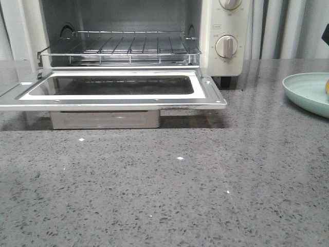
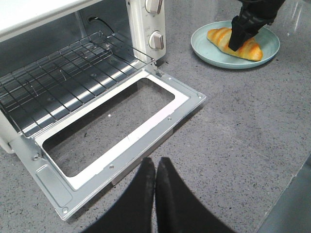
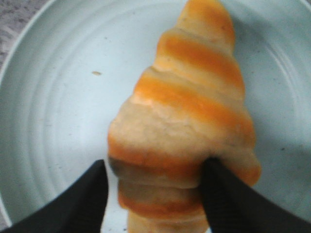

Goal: Put bread in oven
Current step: 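Grasp the striped croissant on the blue plate with the right gripper, then carry the croissant into the oven and lower it onto the rack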

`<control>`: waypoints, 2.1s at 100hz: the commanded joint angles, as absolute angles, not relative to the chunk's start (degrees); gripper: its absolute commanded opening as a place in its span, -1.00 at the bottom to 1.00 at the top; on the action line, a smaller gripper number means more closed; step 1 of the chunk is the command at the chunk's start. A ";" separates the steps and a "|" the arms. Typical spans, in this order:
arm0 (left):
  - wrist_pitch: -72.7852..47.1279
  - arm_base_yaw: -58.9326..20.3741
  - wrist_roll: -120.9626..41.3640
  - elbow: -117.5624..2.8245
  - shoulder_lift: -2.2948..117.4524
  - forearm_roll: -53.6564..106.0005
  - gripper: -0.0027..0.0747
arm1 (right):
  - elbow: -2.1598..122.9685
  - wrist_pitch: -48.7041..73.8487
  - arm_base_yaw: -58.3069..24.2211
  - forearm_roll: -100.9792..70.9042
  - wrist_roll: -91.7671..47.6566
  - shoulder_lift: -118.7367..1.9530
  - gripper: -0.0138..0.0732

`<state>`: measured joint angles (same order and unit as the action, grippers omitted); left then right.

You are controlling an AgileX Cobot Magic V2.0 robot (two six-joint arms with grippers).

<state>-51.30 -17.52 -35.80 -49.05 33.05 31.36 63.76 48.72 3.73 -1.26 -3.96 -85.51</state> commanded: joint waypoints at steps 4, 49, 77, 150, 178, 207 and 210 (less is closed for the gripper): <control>-47.45 -17.93 -35.34 -50.48 33.73 33.71 -0.99 | 65.02 47.84 4.04 2.00 -3.59 -85.49 -0.05; -47.45 -17.93 -35.34 -50.48 33.73 33.71 -0.99 | 65.74 50.34 4.04 2.46 -3.59 -83.40 -0.82; -46.58 -18.29 -35.34 -50.48 33.73 33.85 -0.99 | 73.67 54.06 -1.95 0.00 -4.77 -70.18 -0.82; -43.76 -18.29 -35.34 -50.48 33.73 33.96 -0.99 | 88.70 53.46 -28.85 -14.54 -26.29 -86.16 -0.82; -44.00 -18.29 -35.34 -50.48 33.73 33.96 -0.99 | 105.75 59.53 -29.69 -8.38 -28.32 -99.11 -0.82; -44.12 -18.29 -35.34 -50.48 33.73 35.08 -0.99 | 111.05 54.27 -31.59 -1.39 -28.32 -104.80 -0.82; -44.21 -18.29 -35.34 -50.48 33.73 35.08 -0.99 | 111.05 52.70 -31.74 -1.39 -28.32 -104.96 -0.82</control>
